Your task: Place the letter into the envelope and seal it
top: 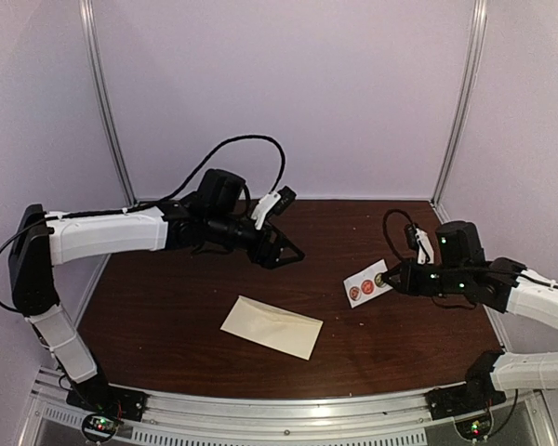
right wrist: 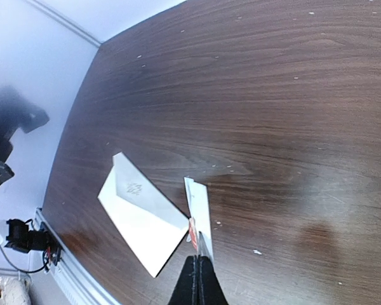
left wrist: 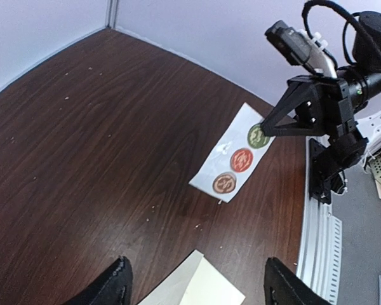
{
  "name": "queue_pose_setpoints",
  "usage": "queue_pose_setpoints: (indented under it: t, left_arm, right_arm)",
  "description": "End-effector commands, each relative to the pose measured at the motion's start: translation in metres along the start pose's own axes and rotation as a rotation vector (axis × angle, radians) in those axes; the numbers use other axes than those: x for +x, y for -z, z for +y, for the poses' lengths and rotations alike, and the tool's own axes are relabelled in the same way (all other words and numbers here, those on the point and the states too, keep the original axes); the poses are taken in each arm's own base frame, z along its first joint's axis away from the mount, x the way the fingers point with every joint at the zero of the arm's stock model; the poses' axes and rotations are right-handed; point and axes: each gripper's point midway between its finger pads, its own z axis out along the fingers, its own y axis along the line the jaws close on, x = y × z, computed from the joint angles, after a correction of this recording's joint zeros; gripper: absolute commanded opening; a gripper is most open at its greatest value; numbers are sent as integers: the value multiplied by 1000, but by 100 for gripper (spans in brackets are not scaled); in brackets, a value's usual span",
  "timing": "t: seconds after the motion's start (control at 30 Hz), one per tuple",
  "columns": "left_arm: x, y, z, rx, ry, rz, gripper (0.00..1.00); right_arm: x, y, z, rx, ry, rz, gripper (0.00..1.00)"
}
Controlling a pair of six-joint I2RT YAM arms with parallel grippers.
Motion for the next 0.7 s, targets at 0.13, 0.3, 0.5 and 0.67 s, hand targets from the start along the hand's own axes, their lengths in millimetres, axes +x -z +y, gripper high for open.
queue_pose_setpoints:
  t: [0.13, 0.3, 0.5, 0.67]
  left_arm:
    - [-19, -31, -72, 306, -131, -13, 70]
    - [-18, -48, -97, 394, -120, 12, 69]
    - [-13, -63, -106, 418, -100, 36, 59]
    - [-8, -65, -105, 419, -88, 48, 35]
  right_arm:
    - [4, 9, 74, -380, 162, 104, 0]
    - [9, 17, 95, -491, 199, 145, 0]
    - [19, 17, 106, -533, 224, 192, 0]
    - [21, 16, 106, -527, 230, 193, 0]
